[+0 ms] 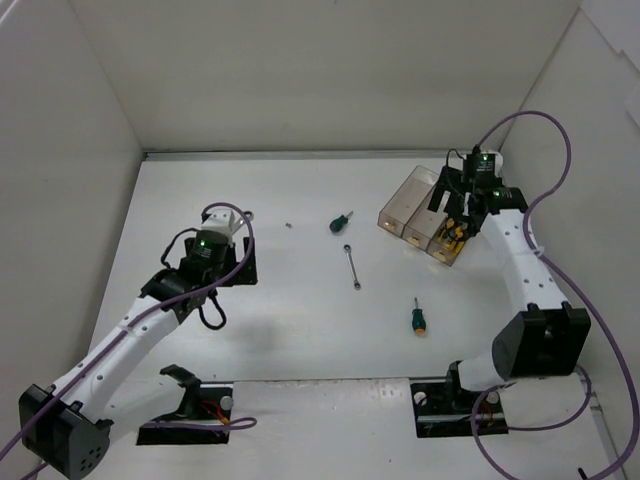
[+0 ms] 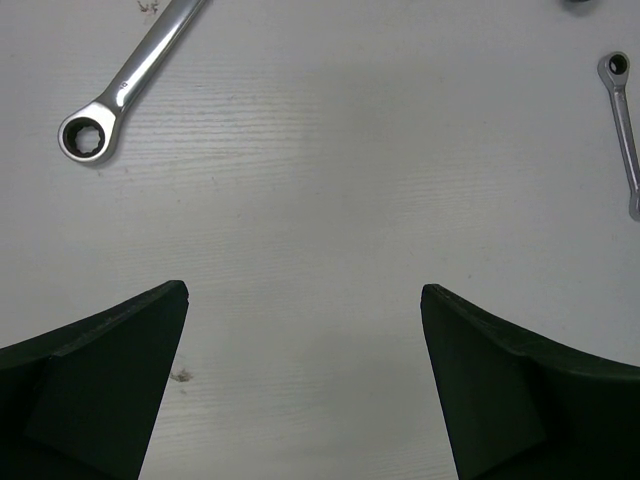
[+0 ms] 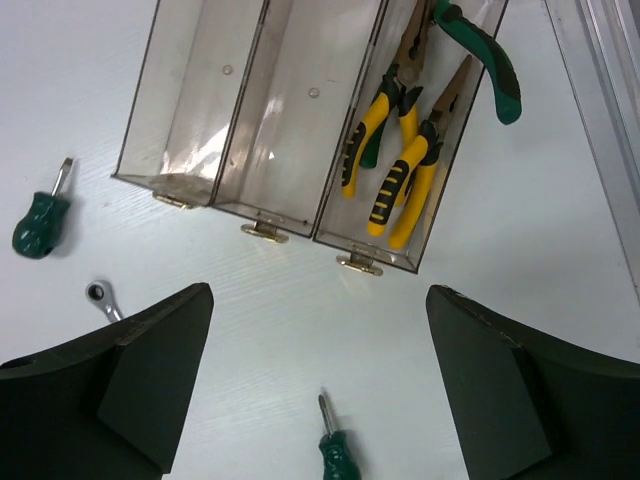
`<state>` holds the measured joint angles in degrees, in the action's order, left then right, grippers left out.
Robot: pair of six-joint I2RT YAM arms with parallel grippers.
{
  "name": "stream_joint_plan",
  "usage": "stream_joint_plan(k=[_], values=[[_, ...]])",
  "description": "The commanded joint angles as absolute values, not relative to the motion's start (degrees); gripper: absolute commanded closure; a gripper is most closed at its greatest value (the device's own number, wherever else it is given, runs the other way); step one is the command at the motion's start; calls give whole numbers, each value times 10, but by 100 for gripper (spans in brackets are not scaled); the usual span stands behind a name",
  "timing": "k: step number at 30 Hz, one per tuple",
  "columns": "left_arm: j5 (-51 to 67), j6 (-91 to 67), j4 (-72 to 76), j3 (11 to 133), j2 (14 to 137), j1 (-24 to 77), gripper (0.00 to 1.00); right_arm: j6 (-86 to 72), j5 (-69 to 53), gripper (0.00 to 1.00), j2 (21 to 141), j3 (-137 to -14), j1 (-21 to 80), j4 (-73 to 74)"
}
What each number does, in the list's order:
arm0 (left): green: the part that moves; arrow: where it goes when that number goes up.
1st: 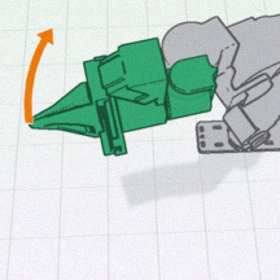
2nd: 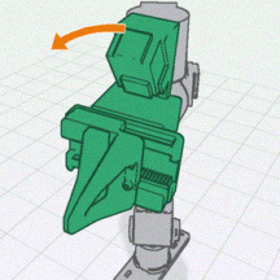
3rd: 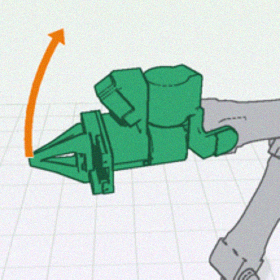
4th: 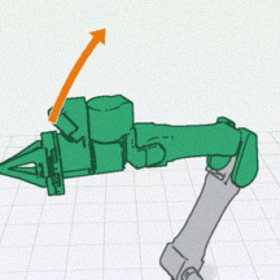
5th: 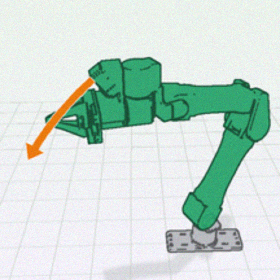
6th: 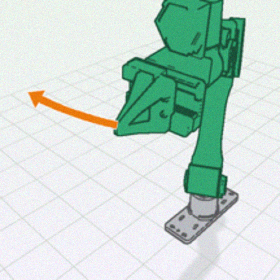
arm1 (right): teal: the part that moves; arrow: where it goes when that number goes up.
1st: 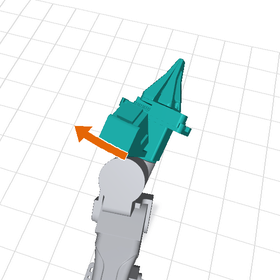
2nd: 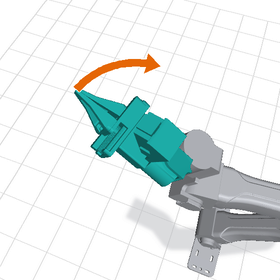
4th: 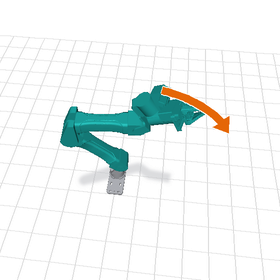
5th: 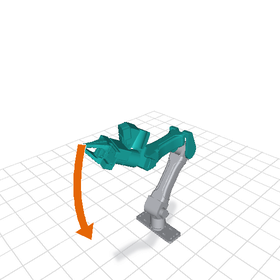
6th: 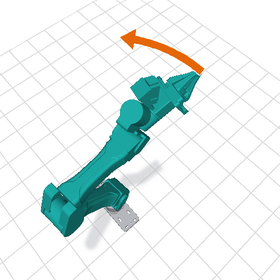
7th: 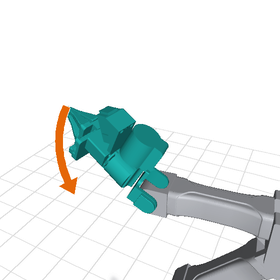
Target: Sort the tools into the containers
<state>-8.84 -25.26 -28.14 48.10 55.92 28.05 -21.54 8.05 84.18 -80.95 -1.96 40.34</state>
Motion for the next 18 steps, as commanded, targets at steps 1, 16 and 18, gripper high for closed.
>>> stream_joint_plan(k=[1,16,18], values=[[-112,-256,-286,508,550,272,0,-201,74,13,774,-790,-2,375],[-44,-210,-295,582,664,149,0,-211,14,6,599,-658,69,363],[-24,-197,-293,613,710,127,0,-214,5,6,592,-648,76,362]])
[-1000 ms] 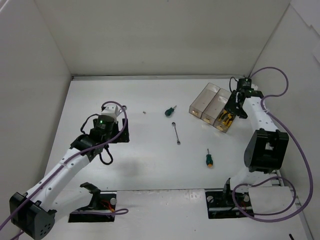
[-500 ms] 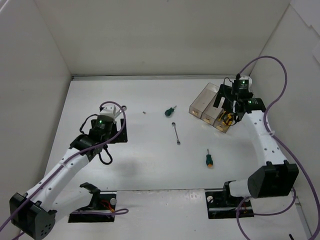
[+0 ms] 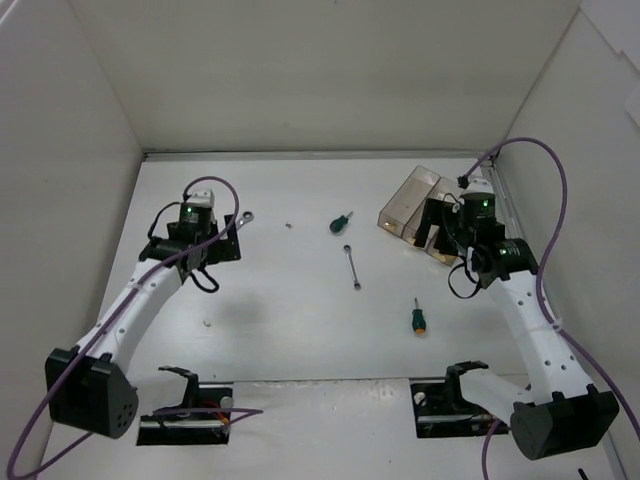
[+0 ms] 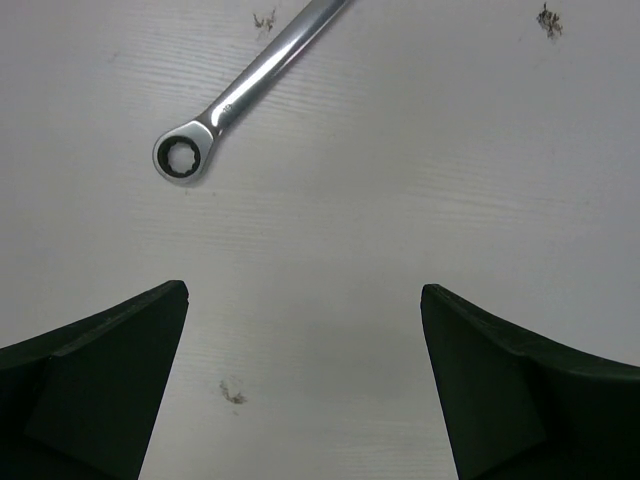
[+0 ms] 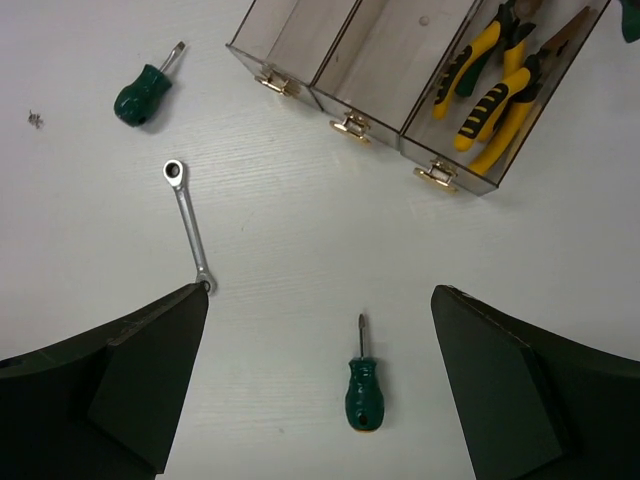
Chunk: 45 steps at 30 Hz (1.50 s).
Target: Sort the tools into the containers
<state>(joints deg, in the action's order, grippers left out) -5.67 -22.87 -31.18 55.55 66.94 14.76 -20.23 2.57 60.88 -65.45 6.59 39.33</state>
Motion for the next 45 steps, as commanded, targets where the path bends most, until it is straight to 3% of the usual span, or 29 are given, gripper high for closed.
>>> stream_joint_plan(k=[1,9,22,45], values=[[-19,-190,-288,623,727,120,0,-214,4,6,591,-643,79,361],[41,-57,-306,765,910,62,2,-228,-45,6,563,-600,118,361],[80,98,-450,1031,1178,40,14,-231,-73,5,543,-570,152,363],[-28,116,-440,994,1243,65,31,-250,-84,4,565,-565,157,363]])
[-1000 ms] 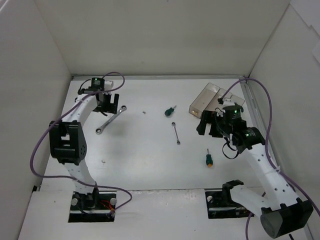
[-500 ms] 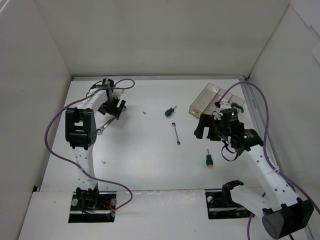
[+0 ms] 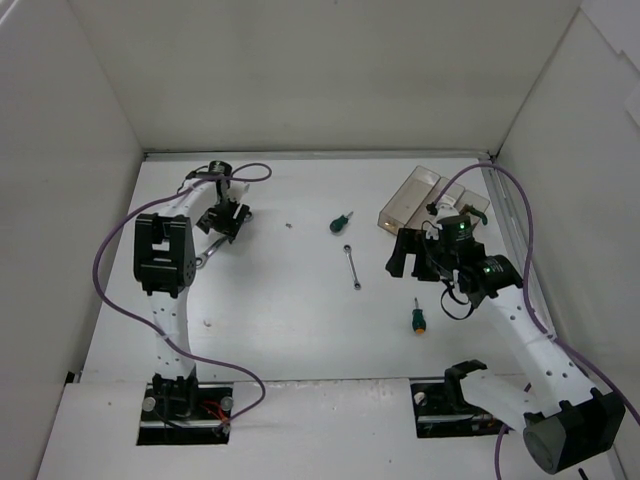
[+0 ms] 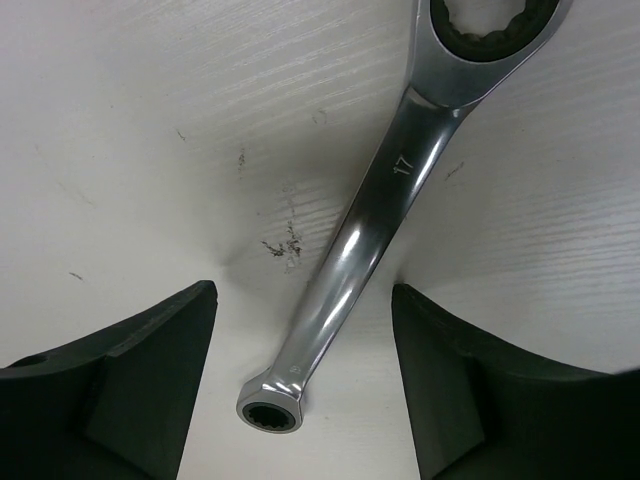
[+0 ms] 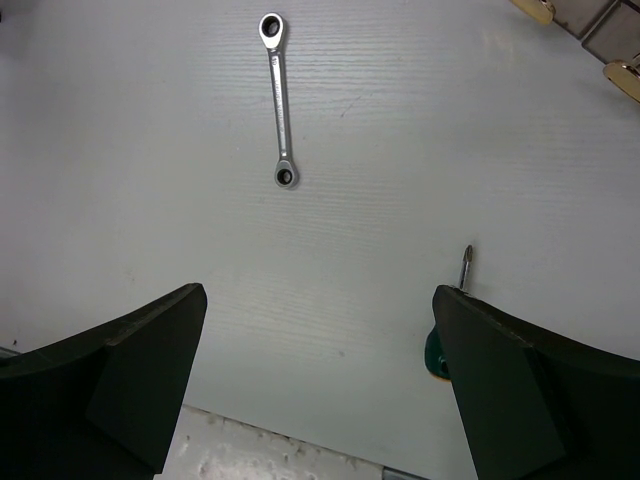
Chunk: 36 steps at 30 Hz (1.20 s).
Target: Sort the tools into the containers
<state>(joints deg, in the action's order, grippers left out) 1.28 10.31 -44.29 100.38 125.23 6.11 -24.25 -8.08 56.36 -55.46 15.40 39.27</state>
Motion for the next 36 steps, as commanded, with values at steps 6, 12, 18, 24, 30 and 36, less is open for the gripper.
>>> stream_joint_plan(k=[6,12,18,24,30,36], values=[[-23,134,-453,994,1235,77,37,-251,-90,3,570,-571,157,363],[46,149,-490,1028,1245,72,47,-246,-82,3,563,-575,157,364],[81,149,-499,1034,1259,59,46,-249,-81,3,558,-571,156,366],[87,149,-504,1046,1265,54,47,-248,-76,3,558,-569,157,366],[101,149,-511,1046,1267,54,52,-250,-78,3,565,-574,157,365],[103,148,-528,1065,1281,54,53,-247,-69,3,565,-577,158,366]])
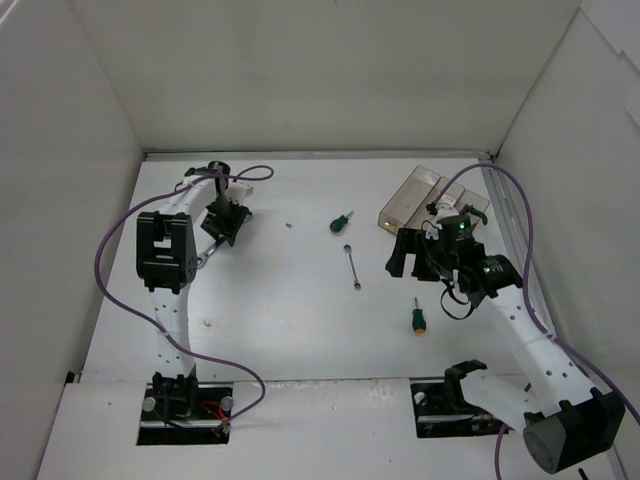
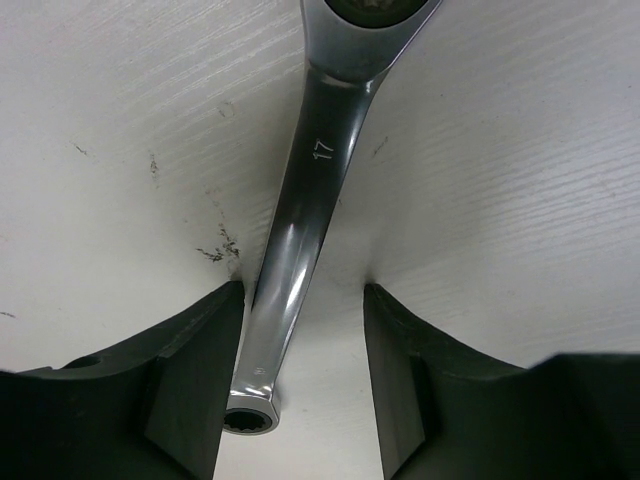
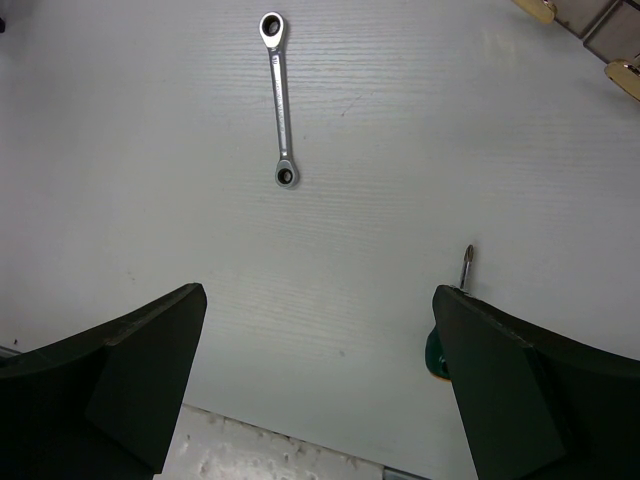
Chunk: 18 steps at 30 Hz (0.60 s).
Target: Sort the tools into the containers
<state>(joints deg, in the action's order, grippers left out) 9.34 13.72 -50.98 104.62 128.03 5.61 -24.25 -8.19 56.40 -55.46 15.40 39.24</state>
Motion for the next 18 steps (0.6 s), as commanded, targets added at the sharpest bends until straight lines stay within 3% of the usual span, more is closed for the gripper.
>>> stream_joint_plan(k=[1,8,10,11,18], values=[[103,148,-530,1066,1281,54,54,-247,-70,3,564,-577,158,366],[101,143,-540,1078,1288,54,74,-250,-78,2,570,-577,157,366],[101,142,-539,1077,1288,54,85,-250,-82,2,570,-580,156,366],[98,138,-541,1078,1288,54,100,-250,-83,2,571,-584,157,365],[110,106,-532,1067,1279,54,100,-243,-98,2,581,-591,157,365]])
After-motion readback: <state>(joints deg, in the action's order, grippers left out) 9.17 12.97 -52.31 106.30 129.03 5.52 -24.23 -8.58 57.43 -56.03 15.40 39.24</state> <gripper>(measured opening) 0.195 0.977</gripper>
